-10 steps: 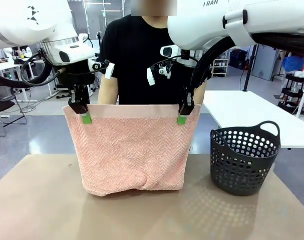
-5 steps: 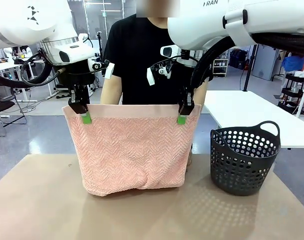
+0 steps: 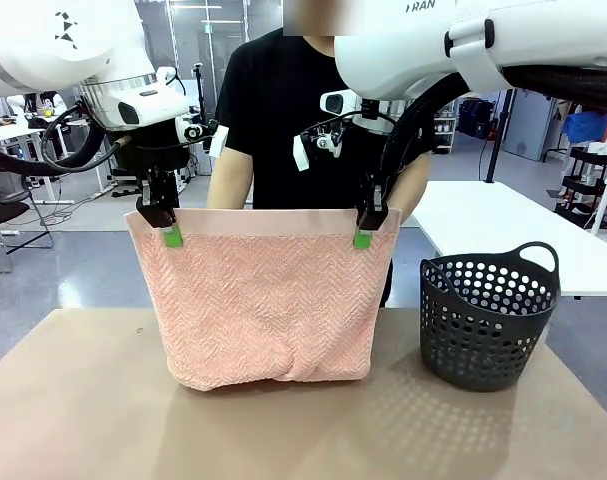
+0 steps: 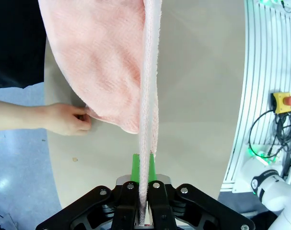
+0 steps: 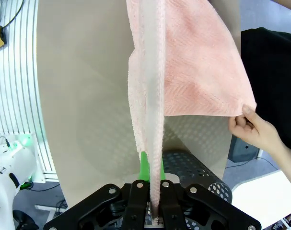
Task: Fold the towel.
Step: Release the end of the 100 cm Hotel Towel you were holding and grab the top end of the folded side.
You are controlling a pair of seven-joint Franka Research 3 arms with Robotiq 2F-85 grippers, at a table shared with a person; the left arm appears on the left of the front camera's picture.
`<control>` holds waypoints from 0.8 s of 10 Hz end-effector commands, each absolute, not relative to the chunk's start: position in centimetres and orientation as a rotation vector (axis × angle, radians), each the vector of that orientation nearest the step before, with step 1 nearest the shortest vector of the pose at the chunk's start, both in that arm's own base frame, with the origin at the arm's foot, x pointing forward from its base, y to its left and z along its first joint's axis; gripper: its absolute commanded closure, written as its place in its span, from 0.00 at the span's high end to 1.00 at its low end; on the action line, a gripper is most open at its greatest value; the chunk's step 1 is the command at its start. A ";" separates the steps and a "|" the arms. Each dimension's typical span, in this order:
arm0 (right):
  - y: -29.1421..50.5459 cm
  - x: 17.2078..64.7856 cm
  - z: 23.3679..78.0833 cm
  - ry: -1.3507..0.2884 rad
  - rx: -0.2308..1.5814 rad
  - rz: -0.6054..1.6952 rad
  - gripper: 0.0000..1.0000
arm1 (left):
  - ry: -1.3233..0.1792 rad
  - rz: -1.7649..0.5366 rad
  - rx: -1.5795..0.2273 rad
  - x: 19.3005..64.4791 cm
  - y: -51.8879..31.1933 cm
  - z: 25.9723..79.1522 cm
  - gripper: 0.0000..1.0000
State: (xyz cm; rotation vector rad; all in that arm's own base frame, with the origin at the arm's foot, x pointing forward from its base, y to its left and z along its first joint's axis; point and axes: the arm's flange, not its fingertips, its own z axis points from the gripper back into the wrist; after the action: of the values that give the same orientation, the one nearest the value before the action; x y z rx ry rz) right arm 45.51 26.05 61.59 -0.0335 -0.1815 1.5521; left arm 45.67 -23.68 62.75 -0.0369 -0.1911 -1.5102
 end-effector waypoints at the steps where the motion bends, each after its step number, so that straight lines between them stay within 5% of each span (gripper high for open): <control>1: 26.0 45.5 61.6 -0.182 -0.034 1.555 0.00 | -0.196 -1.510 -0.038 45.7 -23.7 62.9 0.00; 8: 26.0 45.5 61.6 -0.182 -0.034 1.555 0.00 | -0.196 -1.510 -0.038 45.7 -23.7 62.9 0.00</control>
State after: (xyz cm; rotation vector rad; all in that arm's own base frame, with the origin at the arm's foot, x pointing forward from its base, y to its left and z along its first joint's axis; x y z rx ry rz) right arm 45.51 26.05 61.60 -0.0336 -0.1817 1.5521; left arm 45.67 -23.68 62.75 -0.0369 -0.1911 -1.5103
